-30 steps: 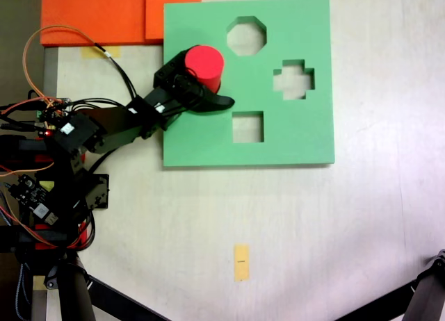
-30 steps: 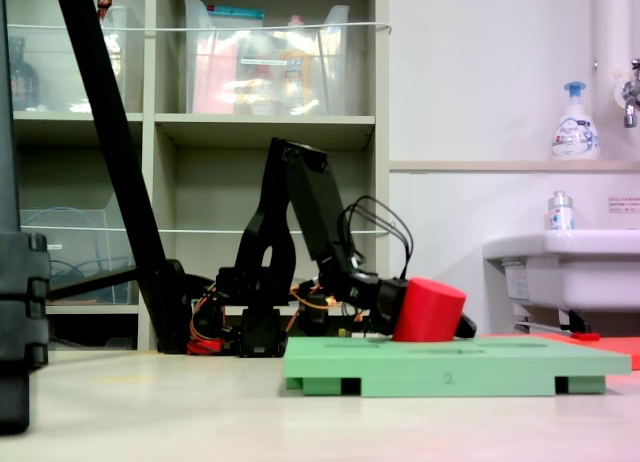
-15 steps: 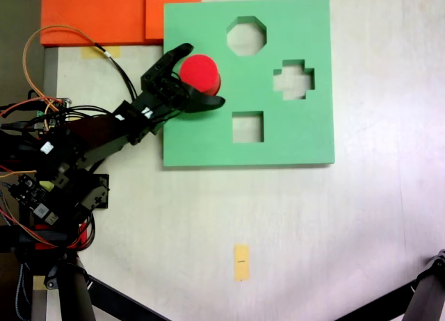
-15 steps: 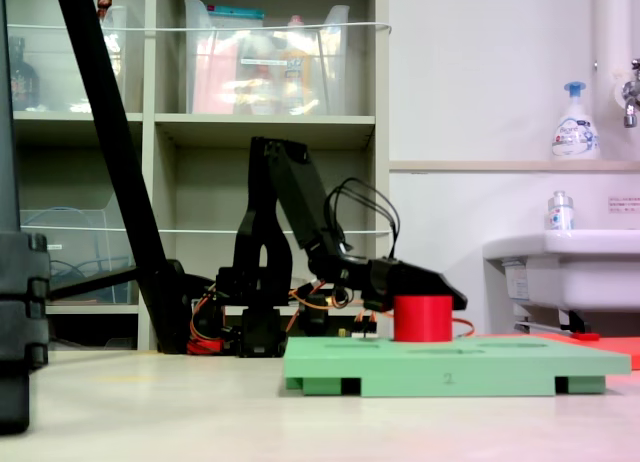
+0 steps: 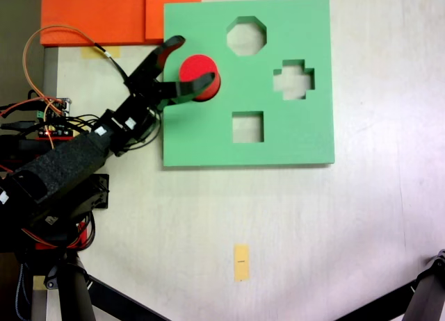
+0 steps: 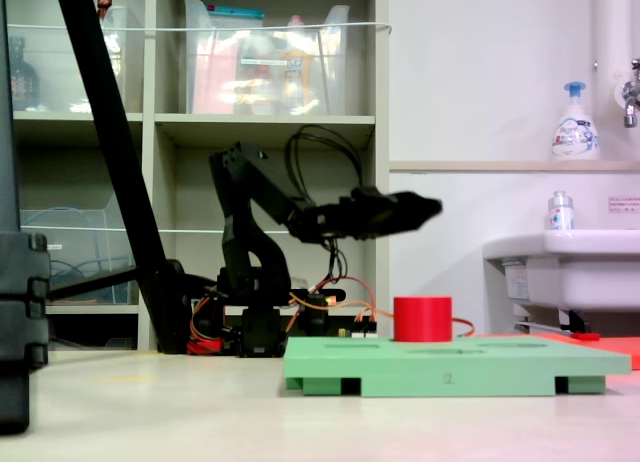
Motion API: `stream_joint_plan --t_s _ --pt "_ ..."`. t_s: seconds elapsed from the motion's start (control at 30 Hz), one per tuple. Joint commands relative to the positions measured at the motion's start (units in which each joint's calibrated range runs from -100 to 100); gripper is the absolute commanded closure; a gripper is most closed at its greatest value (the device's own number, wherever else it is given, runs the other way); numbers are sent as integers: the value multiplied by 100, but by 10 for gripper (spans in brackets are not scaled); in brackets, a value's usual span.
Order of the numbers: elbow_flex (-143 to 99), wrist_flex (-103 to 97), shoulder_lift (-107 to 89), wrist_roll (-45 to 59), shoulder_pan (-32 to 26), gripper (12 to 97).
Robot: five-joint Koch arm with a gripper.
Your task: Put the cylinder block into the corresponding hole
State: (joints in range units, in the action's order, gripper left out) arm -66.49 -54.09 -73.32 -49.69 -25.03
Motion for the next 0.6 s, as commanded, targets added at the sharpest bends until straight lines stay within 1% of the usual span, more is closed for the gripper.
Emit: stream_joint_plan --t_s 0.0,0.1,0.17,0.2,0.23,0.27,0.3,0.37,0.43,0.57 --pt "19 -85 -461 176 313 616" --pt "-171 -94 -684 430 762 577" --pt "-281 -27 -908 728 1133 589" --pt "-310 156 -1075 1260 1338 628" --pt "-310 435 -1159 2076 1524 654" --pt "-281 753 -1159 2979 1690 654" --pt "-261 907 -1159 3350 1802 654" --pt "-211 994 -1131 3531 2081 654" --pt "-430 1003 -1103 3766 2242 653" --pt "-1188 1360 -1131 4166 2291 654"
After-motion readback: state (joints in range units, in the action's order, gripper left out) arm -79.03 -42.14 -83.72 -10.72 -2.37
